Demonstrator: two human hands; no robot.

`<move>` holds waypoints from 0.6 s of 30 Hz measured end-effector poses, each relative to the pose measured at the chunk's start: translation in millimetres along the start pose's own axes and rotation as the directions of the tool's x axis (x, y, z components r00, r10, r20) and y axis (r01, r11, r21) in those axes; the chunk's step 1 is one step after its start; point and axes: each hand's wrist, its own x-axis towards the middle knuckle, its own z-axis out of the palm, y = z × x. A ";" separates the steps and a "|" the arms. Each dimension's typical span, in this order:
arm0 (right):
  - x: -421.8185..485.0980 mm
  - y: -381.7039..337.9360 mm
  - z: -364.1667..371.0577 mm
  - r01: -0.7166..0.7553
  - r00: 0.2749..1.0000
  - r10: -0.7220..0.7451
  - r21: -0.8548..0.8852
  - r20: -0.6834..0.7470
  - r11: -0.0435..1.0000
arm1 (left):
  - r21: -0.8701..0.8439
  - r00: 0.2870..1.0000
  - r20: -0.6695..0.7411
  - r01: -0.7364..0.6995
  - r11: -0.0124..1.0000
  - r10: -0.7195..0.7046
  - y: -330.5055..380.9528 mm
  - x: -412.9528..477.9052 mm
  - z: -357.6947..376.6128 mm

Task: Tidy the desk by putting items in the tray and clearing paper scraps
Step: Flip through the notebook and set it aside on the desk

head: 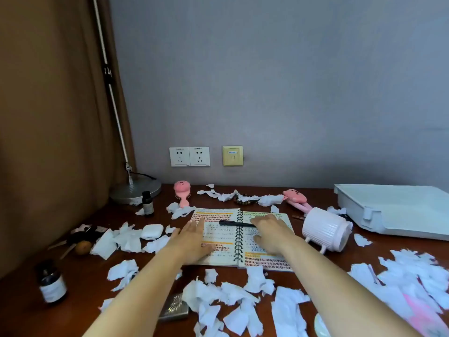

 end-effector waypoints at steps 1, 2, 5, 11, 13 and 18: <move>3.9 -1.2 1.8 0.009 1.000 -0.009 -0.017 -0.028 1.000 | -0.010 1.000 0.005 0.003 1.000 -0.003 -1.5 3.3 4.9; 9.2 -1.0 3.8 0.018 0.998 -0.021 -0.037 -0.064 0.999 | -0.028 0.999 0.032 0.015 0.999 -0.014 -3.4 6.1 7.3; 23.4 -2.2 10.5 0.031 0.990 -0.045 -0.105 -0.137 0.994 | -0.056 0.997 0.069 0.041 0.998 -0.037 -9.9 12.8 18.6; 44.8 -7.0 21.5 0.003 0.990 -0.003 0.001 -0.139 1.000 | -0.051 0.999 -0.009 0.039 0.998 -0.039 -13.3 15.3 30.7; 48.3 -8.9 21.5 -0.016 0.988 0.018 0.017 -0.152 1.000 | -0.051 0.999 -0.015 0.046 0.998 -0.047 -12.8 15.2 30.2; 44.1 -9.4 13.4 -0.100 0.991 0.098 -0.017 -0.094 0.995 | -0.029 0.997 -0.013 0.070 0.997 -0.070 -11.8 14.2 29.0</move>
